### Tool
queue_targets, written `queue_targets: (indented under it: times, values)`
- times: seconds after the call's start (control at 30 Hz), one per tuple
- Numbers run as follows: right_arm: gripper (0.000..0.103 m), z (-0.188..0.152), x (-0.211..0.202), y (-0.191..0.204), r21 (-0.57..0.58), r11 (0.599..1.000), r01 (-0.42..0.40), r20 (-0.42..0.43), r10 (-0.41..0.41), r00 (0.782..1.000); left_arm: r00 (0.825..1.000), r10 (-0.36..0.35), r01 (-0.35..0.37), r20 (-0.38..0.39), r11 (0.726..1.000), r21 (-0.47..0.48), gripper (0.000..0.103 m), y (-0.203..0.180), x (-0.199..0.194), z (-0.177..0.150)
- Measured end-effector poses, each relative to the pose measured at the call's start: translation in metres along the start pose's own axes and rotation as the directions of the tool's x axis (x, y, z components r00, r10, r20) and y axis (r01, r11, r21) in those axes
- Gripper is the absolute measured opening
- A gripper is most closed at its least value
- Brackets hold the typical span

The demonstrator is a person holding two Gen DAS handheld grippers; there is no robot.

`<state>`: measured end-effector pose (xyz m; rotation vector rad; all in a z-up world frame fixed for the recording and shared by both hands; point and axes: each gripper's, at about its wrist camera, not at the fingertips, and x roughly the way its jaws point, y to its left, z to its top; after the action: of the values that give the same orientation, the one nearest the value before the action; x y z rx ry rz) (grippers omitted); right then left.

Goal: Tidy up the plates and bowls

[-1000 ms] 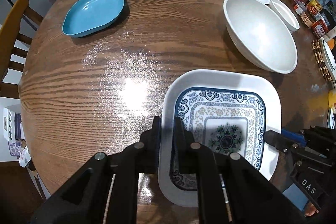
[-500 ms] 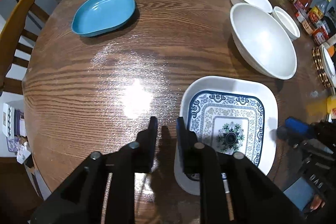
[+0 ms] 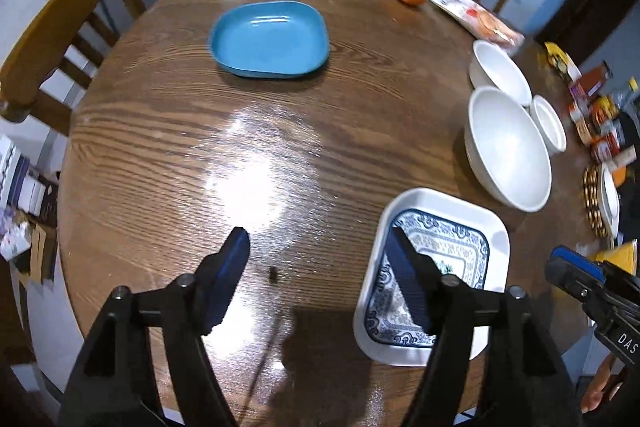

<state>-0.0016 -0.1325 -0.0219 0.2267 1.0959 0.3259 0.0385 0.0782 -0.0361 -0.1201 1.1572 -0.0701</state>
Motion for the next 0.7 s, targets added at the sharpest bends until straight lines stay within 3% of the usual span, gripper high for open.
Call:
queue_targets:
  times: [0.13, 0.27, 0.47, 0.7]
  values:
    - [0.026, 0.007, -0.003, 0.003, 0.007, 1.000, -0.029, 0.021, 0.029, 0.999, 0.999, 0.013, -0.012, 0.030, 0.999, -0.031, 0.083, 0.009, -0.007, 0.007]
    - [0.035, 0.014, -0.004, 0.009, -0.009, 0.999, -0.042, 0.042, 0.043, 0.998, 0.999, 0.020, -0.017, 0.045, 0.998, -0.066, 0.092, 0.020, -0.010, 0.017]
    - [0.040, 0.031, -0.003, 0.022, -0.036, 0.998, -0.053, 0.065, 0.055, 0.996, 0.998, 0.016, -0.008, 0.062, 0.992, -0.124, 0.095, 0.044, -0.012, 0.030]
    - [0.047, 0.058, 0.005, 0.042, -0.066, 0.996, -0.054, 0.087, 0.060, 0.994, 0.995, 0.068, -0.053, 0.079, 0.983, -0.177, 0.099, 0.074, -0.007, 0.053]
